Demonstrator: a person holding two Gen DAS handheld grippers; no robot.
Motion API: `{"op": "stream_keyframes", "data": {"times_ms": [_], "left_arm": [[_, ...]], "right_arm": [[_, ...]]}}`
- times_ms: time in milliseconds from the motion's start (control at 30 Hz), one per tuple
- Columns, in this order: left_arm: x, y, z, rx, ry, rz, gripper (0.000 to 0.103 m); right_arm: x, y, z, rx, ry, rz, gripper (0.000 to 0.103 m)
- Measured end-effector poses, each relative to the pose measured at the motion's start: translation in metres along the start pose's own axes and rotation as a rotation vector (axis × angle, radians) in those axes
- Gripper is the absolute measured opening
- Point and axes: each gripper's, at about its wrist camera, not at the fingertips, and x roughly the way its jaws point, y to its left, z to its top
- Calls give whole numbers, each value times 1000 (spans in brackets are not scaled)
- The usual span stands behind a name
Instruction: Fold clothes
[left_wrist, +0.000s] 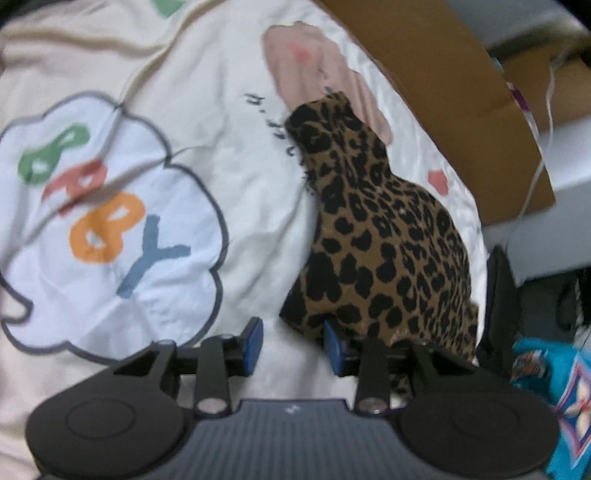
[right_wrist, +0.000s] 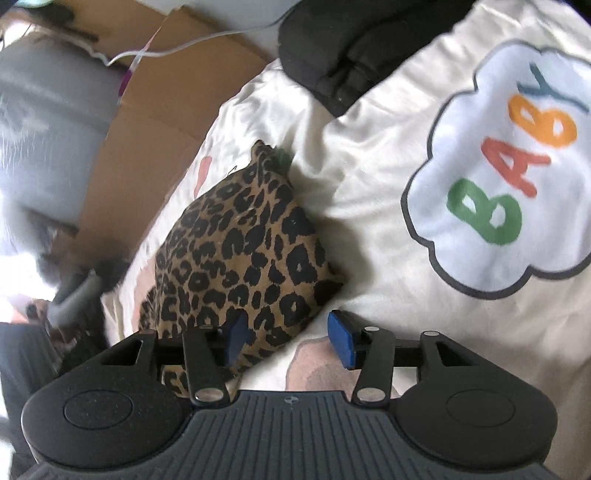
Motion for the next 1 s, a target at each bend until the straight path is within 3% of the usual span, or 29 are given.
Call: {"op": "stream_keyframes", "data": {"times_ms": [367,400,467,567,667,733,867,1000], "left_arm": [[10,19,2,-182,-27,-111,43],[10,21,2,-199,-30,-122,43],[12,24,3,-228,-33,-144,42],[13,26,2,-235,-26,-157,33],[14,28,2,-242,-21,-171,14],[15,29,2,-247,-17,-181,13],[16,32,2,-257,-10,-199,14],[18,34,2,-267,-3,-218,33]], "right_arm": [[11,-17,7,181,-46,50,53],[12,-17,8,190,-47,52,51],[14,-19,10,197,-46,44,28],[15,-26,10,219,-43,47,18],[14,-26,9,223,-48,58,15],[14,-25,9,221,-49,59,15],[16,-26,11,229,-40,62,19],[18,-29,8,259,-42,79,24]]}}
